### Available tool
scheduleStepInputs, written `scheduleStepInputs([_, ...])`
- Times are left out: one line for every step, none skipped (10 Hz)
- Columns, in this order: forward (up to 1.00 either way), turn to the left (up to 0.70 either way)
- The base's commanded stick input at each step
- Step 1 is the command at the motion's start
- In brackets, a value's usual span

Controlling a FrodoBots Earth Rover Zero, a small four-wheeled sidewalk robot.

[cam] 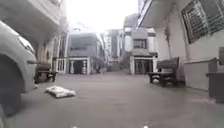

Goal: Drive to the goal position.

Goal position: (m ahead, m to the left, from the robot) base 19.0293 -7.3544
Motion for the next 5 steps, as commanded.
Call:
scheduleStepInputs([1.00, 0.05])
scheduleStepInputs([1.00, 0.05])
scheduleStepInputs([1.00, 0.05])
scheduleStepInputs([1.00, 0.05])
scheduleStepInputs([1.00, 0.03])
